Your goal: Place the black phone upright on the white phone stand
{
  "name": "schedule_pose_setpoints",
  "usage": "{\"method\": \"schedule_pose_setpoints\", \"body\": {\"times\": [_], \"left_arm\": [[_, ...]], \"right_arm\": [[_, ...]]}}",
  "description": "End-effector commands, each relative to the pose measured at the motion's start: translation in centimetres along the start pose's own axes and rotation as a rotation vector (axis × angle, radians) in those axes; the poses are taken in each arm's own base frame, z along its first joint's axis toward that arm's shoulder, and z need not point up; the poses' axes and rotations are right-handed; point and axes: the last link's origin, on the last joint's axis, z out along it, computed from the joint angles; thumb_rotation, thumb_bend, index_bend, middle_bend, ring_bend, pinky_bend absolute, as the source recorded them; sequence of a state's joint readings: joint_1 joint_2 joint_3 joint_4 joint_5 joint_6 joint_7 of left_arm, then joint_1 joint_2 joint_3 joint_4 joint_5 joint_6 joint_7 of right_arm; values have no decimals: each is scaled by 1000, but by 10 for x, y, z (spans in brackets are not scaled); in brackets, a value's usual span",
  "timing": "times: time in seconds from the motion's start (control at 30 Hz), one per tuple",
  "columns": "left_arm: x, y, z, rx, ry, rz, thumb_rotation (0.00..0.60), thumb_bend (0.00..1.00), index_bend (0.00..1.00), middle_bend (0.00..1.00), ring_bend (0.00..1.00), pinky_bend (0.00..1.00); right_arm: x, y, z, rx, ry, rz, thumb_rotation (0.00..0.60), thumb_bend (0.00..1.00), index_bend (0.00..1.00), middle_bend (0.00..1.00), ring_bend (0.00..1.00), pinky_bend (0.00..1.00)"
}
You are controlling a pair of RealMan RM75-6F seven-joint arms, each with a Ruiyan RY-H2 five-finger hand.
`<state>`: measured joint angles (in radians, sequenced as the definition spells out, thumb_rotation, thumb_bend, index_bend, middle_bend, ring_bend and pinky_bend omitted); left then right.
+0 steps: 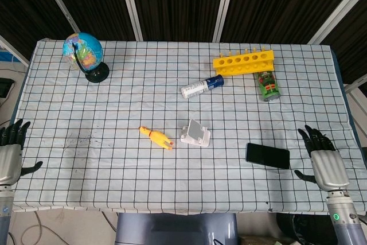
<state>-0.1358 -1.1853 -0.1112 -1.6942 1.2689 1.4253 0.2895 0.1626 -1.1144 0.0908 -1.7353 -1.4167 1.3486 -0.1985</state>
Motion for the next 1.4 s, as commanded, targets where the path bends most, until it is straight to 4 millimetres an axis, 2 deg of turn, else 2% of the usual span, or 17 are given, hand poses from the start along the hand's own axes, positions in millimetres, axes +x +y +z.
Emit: {"method": "schedule_pose_setpoints", "body": {"times": [0.03,0.23,0.47,0.7,0.97,1.4], "left_arm": [[-2,0,1,-1,-20,1,600,0,0,0,0,0],[-1,2,1,-15,-24,3,600,0,0,0,0,0],[0,1,2,-18,-32,-13,600,0,0,0,0,0],[1,0,3,-15,-40,-28,600,0,0,0,0,0],[2,0,2,-14,-37,-30,600,0,0,0,0,0],[1,1,2,-21,-20,-23,600,0,0,0,0,0]], "right_arm": [[-8,-18,7,19,-51,-3,600,122,19,65,0,154],[-25,-49,19,47,-103,-3,600,166,144,204,88,154],[-46,-70,37,29,-128,-18,600,177,210,233,126,154],[-63,-76,46,-10,-160,-28,600,180,219,233,126,154],[-73,-80,53,-35,-179,-29,600,194,288,262,126,154],[-84,-71,59,-84,-196,-16,600,204,315,287,126,154]]}}
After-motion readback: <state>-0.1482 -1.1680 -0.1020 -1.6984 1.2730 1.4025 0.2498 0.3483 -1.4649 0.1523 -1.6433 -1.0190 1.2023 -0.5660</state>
